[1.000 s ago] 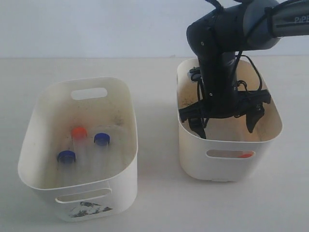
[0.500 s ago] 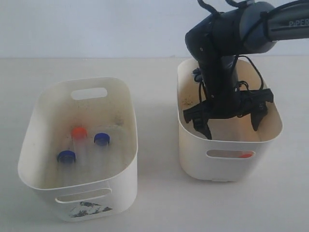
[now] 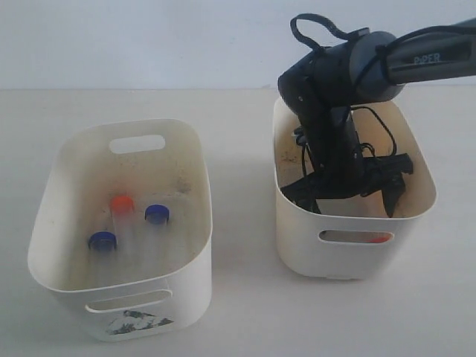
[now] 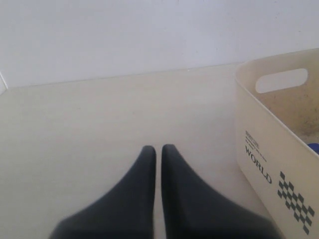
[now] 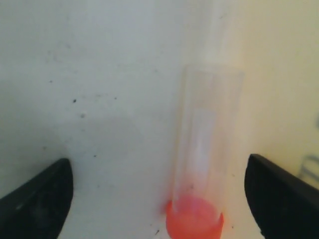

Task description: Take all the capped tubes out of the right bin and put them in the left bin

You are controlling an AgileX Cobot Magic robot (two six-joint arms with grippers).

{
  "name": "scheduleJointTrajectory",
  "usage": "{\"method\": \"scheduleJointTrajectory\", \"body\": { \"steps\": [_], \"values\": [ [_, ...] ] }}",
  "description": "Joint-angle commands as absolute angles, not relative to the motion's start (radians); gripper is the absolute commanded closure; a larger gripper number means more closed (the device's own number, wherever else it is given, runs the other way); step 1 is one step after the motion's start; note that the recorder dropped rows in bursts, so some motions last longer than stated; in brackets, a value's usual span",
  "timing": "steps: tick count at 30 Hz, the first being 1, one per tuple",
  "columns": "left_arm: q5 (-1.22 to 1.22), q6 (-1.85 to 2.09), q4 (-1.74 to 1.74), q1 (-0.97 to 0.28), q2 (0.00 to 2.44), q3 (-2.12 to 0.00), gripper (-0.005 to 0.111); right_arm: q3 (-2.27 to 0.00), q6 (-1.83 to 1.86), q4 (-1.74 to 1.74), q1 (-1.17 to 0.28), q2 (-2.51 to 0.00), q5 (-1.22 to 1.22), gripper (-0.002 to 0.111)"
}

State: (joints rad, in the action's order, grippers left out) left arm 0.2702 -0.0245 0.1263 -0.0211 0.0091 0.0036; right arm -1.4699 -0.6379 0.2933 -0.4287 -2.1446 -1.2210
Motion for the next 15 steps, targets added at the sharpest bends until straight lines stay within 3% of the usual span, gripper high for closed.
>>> {"method": "scheduleJointTrajectory", "body": {
  "steps": [1, 8, 15],
  "values": [
    [0.261, -0.036, 0.115, -0.020, 0.007, 0.000, 0.102, -1.467, -0.623, 0.244, -0.428, -2.190, -1.221, 0.024],
    [0.261, -0.036, 0.115, -0.020, 0.007, 0.000, 0.102, -1.467, -0.589, 0.221, -0.428, -2.207, -1.221, 0.061],
    [0.261, -0.036, 0.115, -0.020, 0.007, 0.000, 0.102, -1.467, -0.574, 0.220, -0.428, -2.207, -1.221, 0.084]
  ]
}}
